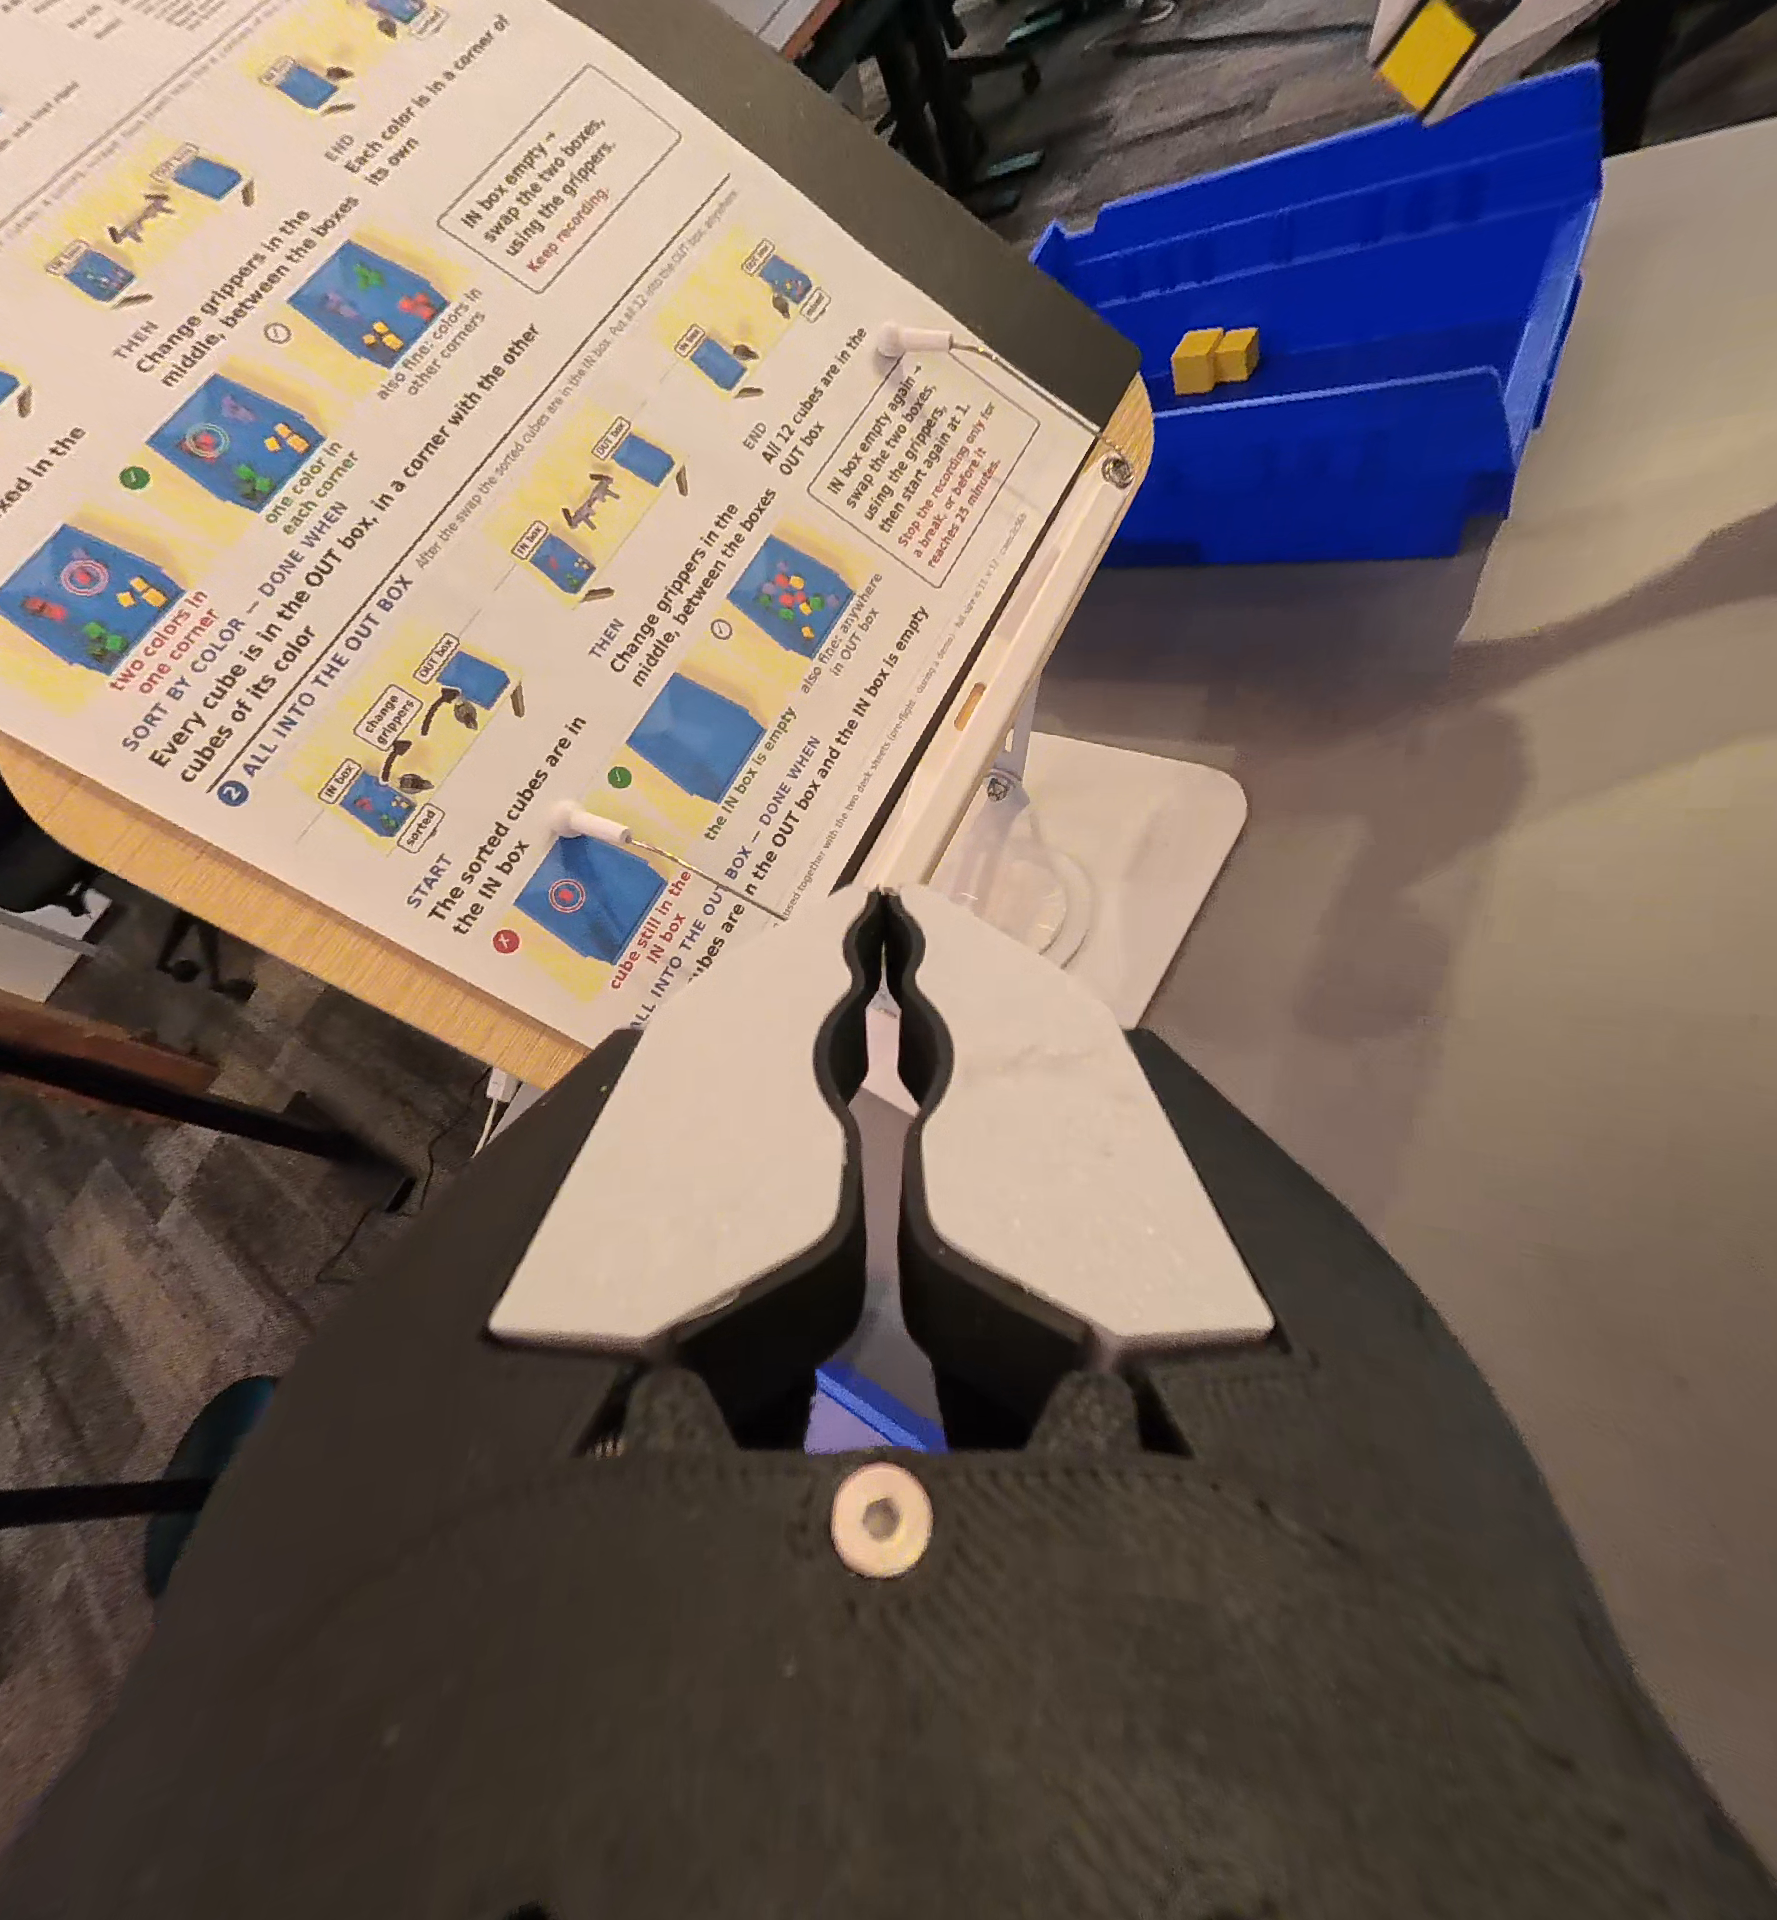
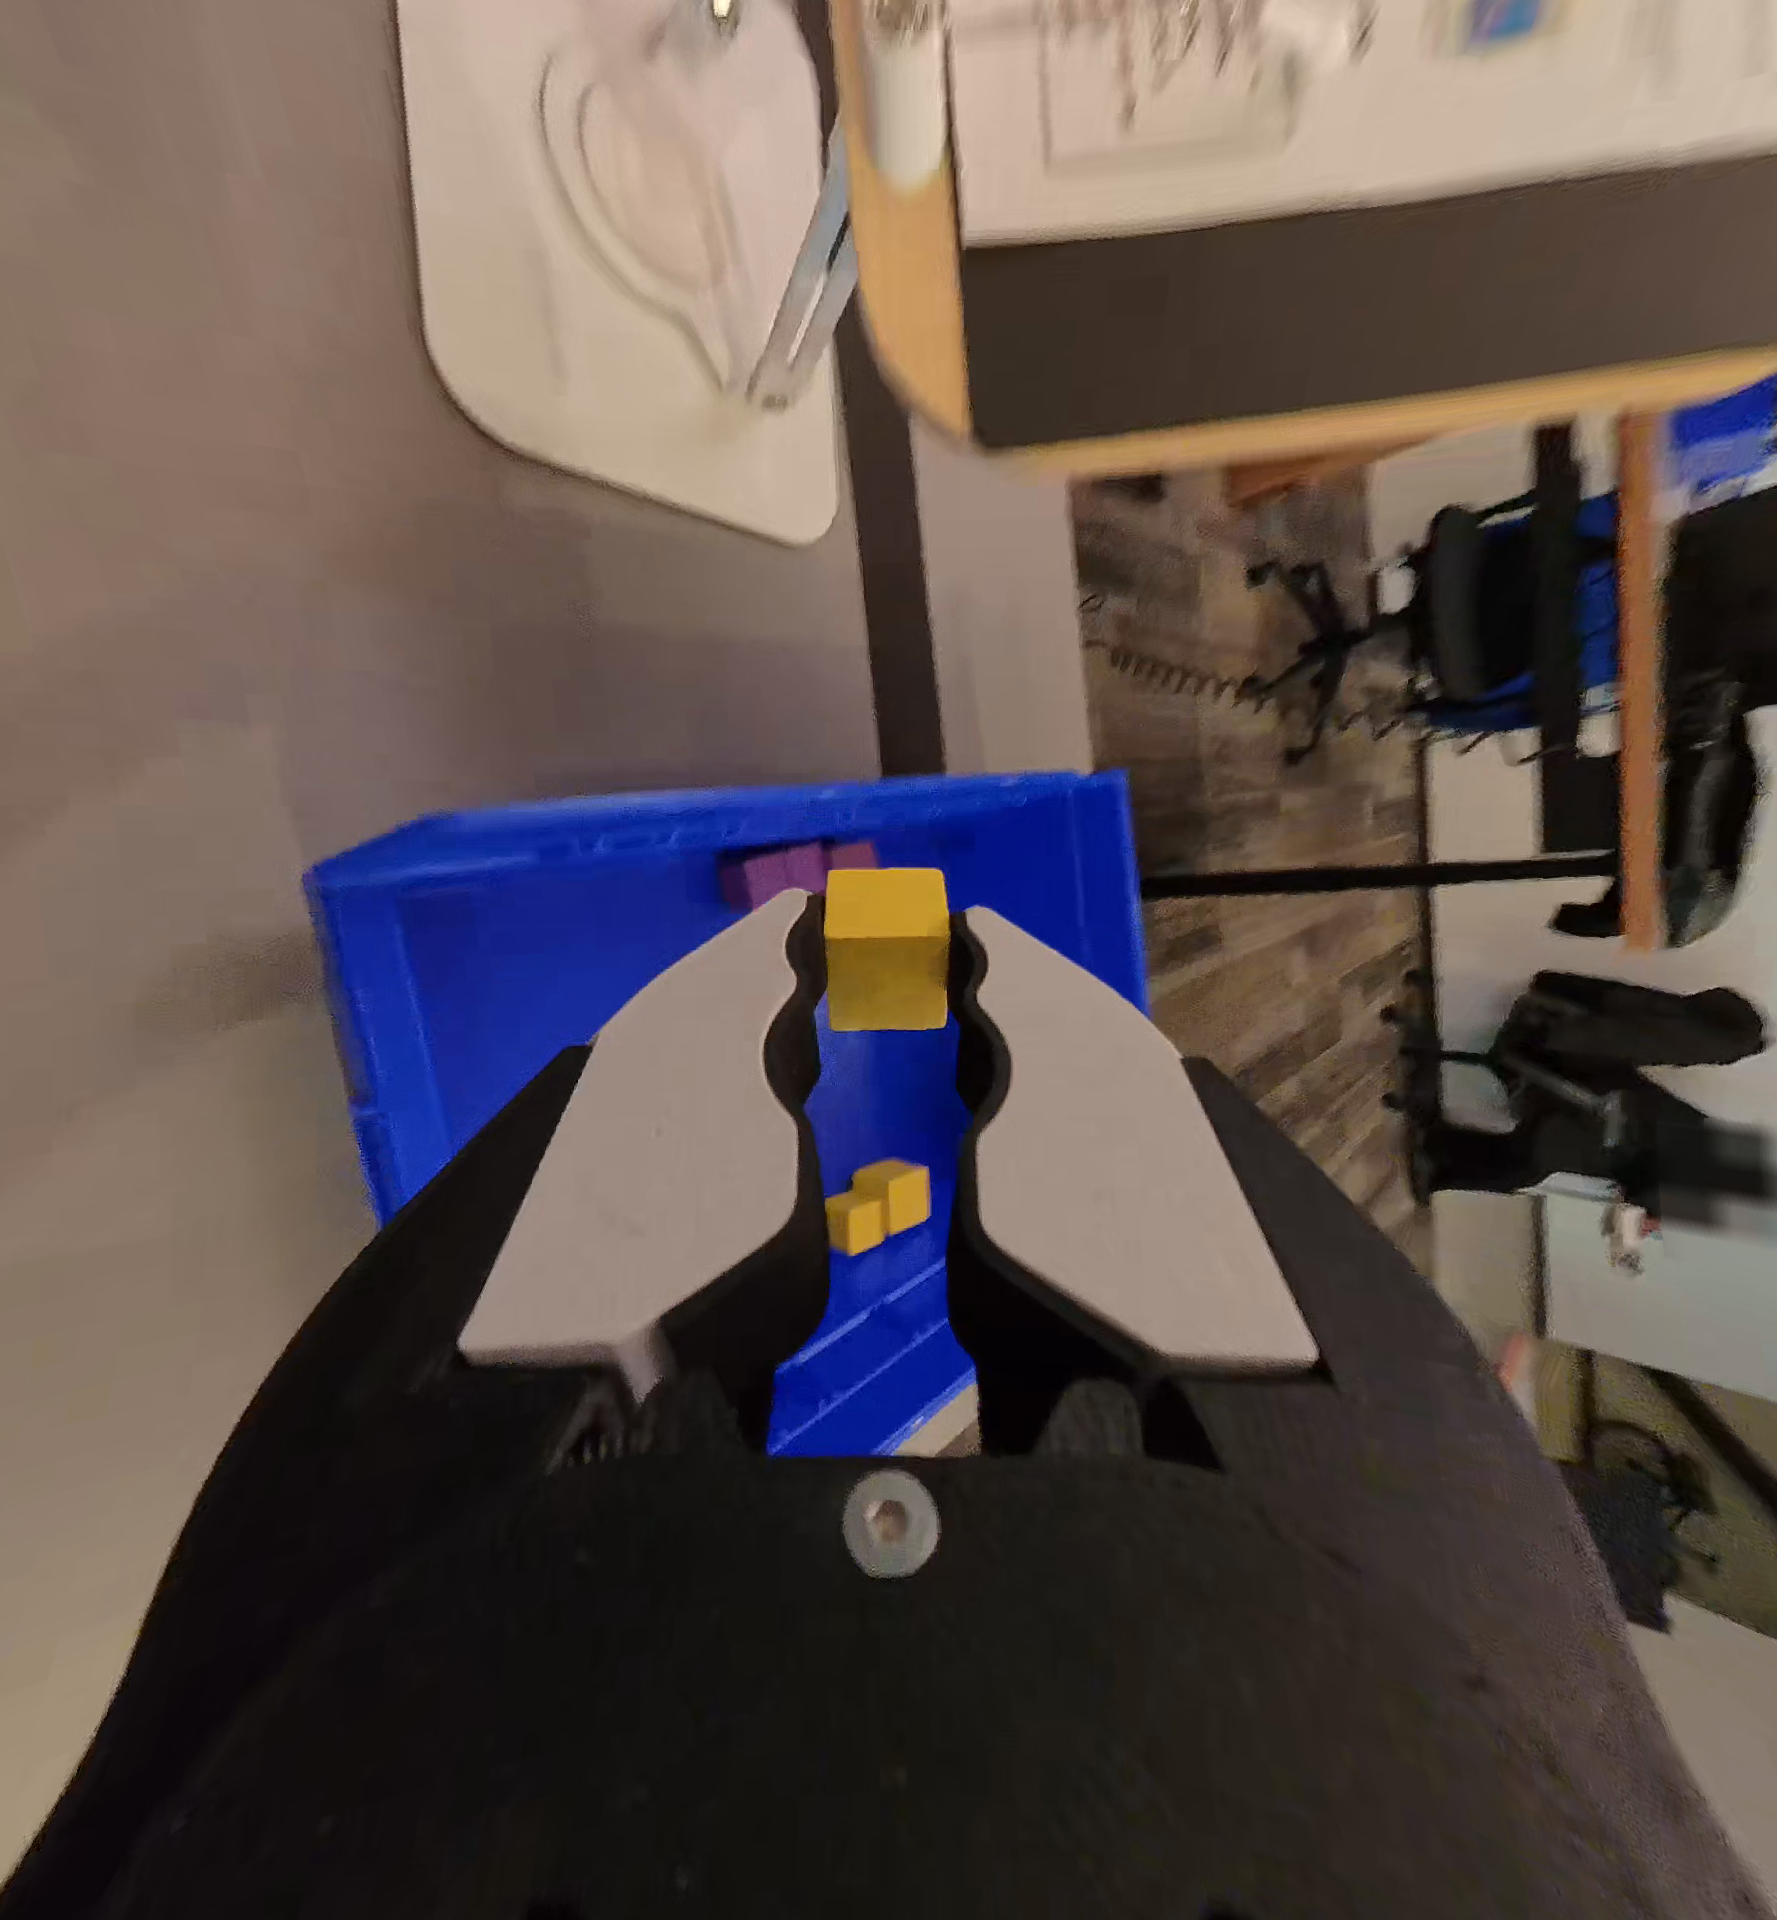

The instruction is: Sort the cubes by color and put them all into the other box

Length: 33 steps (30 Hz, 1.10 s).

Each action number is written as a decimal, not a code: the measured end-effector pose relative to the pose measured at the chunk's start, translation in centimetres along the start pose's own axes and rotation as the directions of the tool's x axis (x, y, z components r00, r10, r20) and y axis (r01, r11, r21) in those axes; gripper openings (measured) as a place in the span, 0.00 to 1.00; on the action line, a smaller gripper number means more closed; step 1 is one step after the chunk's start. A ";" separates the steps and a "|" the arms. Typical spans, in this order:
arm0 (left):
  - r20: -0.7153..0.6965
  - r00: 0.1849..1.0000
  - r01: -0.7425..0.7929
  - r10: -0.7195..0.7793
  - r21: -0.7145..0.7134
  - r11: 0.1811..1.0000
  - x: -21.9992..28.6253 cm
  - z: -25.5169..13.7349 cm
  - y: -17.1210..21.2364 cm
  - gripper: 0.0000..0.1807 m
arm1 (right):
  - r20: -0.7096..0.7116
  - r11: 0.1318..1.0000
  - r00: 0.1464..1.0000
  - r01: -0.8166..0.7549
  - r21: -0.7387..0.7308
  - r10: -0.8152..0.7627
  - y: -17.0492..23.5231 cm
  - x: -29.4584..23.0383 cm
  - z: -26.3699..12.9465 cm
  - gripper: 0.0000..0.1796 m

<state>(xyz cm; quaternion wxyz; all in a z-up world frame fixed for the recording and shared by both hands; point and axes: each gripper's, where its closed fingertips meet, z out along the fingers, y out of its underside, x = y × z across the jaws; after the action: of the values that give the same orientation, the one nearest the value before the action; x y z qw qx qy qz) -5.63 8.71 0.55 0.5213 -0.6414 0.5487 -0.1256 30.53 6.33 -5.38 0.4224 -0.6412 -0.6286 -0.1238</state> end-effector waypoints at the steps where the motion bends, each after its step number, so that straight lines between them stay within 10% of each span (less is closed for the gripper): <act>1: 0.006 1.000 -0.007 0.007 -0.007 1.000 0.0 0.1 0.1 0.00 | 0.031 1.000 0.999 -0.014 -0.022 0.015 0.9 -0.4 0.2 0.13; 33: -0.021 0.995 -0.102 0.100 -0.155 0.983 1.3 2.8 2.0 0.00 | 0.430 0.774 0.880 0.126 -0.621 0.202 18.0 -3.4 6.9 0.13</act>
<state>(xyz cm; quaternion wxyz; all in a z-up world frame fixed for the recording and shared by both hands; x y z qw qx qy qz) -4.27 9.37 -2.76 0.4719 -0.6505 0.5920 -0.0597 43.78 11.45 -18.89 0.0178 -0.7684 -0.6199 -0.1582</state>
